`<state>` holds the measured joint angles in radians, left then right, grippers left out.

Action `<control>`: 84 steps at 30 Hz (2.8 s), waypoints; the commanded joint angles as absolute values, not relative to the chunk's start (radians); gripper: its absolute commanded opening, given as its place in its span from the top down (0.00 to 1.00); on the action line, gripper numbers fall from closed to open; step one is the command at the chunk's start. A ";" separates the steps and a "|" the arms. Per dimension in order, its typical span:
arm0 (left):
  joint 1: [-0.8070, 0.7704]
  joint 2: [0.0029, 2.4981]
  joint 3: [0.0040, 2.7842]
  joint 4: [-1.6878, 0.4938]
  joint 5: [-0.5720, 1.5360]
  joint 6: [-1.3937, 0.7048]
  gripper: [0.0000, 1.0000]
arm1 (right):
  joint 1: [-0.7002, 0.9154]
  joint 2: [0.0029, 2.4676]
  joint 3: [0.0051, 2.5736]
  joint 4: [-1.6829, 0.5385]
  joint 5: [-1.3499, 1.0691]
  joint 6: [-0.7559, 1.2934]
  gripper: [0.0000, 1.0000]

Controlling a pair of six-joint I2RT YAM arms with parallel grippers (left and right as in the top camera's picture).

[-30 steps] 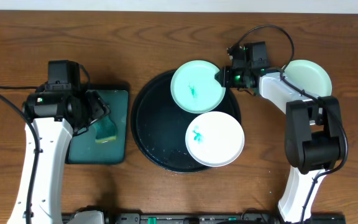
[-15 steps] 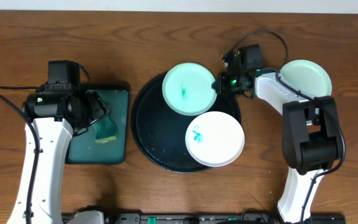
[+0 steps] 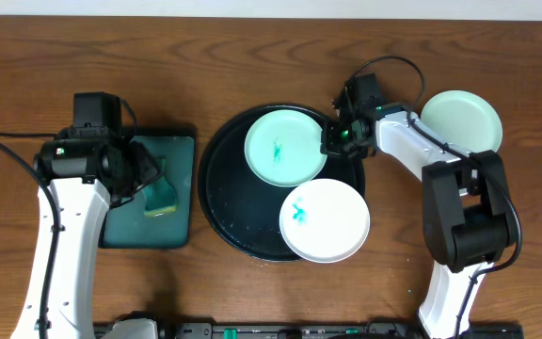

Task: Clean dirty plates on tray and stack at the side
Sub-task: 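Move the right gripper back to the rim of the other pale green plate, then grasp the green sponge with the left gripper and lift it from the water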

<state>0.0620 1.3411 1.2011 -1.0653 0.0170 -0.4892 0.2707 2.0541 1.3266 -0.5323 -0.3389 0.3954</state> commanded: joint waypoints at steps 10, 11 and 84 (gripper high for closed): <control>0.065 1.588 1.195 -1.021 -0.100 -0.485 0.54 | 0.276 2.035 1.327 -0.522 -0.224 0.396 0.99; 0.065 1.628 1.195 -1.005 -0.086 -0.470 0.54 | 0.277 2.035 1.327 -0.522 -0.224 0.393 0.99; -0.304 1.612 1.195 -0.540 0.280 -0.374 0.93 | 0.414 2.035 1.327 -0.622 -0.196 0.197 0.99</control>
<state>-0.2619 1.5795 1.1892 -0.5747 0.2279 -0.3077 0.3679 2.0304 1.3396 -0.5945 -0.1585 0.2226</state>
